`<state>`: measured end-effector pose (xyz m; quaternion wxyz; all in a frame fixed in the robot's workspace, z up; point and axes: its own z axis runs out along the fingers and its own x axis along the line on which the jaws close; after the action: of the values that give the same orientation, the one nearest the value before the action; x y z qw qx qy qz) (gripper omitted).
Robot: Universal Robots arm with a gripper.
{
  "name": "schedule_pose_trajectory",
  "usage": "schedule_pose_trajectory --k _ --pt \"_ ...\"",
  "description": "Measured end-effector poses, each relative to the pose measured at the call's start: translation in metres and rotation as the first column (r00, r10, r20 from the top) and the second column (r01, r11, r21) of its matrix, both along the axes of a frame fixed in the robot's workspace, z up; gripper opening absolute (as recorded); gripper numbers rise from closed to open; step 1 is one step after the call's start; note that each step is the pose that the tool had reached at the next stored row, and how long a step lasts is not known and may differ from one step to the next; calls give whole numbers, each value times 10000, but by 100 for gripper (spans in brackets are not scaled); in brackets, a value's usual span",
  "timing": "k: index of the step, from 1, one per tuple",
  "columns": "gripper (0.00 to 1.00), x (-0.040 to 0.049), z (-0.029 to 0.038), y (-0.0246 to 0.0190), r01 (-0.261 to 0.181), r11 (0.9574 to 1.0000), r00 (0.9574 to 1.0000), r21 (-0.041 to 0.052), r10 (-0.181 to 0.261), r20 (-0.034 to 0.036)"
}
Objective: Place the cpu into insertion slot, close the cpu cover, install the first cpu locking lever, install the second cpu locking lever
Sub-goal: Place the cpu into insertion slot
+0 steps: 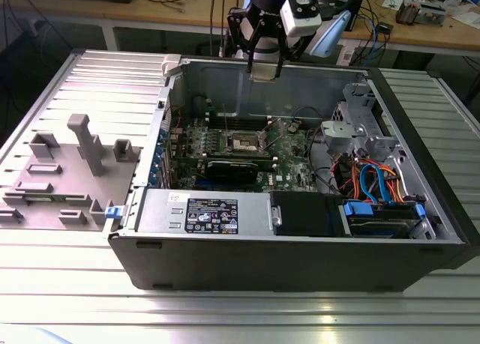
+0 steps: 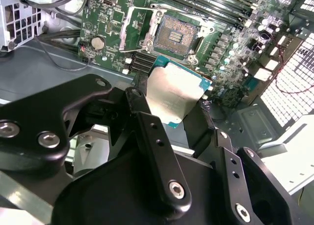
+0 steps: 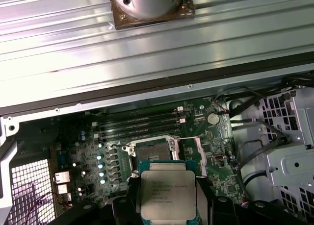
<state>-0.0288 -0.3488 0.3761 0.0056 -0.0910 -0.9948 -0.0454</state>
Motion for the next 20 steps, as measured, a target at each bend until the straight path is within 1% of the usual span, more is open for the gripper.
schedule_pose_trajectory --k 20 --pt "54 0 0 0 273 9996 9996 0 -273 0"
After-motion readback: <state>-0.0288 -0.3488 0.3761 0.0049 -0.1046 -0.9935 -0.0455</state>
